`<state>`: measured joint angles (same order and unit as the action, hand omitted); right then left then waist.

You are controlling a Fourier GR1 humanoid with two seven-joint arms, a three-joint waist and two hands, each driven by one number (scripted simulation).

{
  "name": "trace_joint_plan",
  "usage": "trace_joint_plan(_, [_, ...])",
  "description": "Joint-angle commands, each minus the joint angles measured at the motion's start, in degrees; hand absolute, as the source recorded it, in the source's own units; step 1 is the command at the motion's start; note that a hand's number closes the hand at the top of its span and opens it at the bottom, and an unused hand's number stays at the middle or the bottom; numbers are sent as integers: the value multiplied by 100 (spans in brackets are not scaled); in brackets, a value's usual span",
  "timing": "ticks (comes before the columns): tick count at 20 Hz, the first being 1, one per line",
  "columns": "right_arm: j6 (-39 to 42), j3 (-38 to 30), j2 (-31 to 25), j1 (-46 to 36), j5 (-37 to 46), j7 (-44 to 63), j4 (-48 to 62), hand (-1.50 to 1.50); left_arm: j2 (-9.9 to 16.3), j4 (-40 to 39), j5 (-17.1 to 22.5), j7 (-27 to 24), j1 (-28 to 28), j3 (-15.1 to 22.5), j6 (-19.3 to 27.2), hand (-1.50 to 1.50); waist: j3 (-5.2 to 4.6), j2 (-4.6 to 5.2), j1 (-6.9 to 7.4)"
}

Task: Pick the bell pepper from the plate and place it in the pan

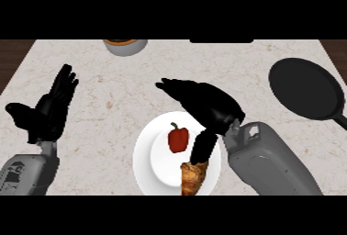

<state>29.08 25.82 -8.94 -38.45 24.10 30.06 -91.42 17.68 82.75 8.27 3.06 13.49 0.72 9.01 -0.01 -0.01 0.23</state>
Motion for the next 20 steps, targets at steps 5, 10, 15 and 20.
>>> trace_joint_plan(5, [59, 25, 249, 176, 594, -780, 956, -150, -362, -98, -295, -66, -36, 109, 34, 0, 0, 11, 5])
trace_joint_plan(10, [668, -102, 281, 213, 619, -801, 810, -150, -106, 68, -164, 55, -66, -262, -264, 0, 0, -1, -4])
trace_joint_plan(15, [403, -27, 547, 103, 1207, -1240, 1532, -150, -475, -622, -314, -343, 276, -279, -179, 0, -1, 9, -17])
trace_joint_plan(20, [562, -12, 505, -12, 1615, -1376, 1824, -150, -292, -402, -219, -246, 75, -426, -500, 0, -1, 9, -7])
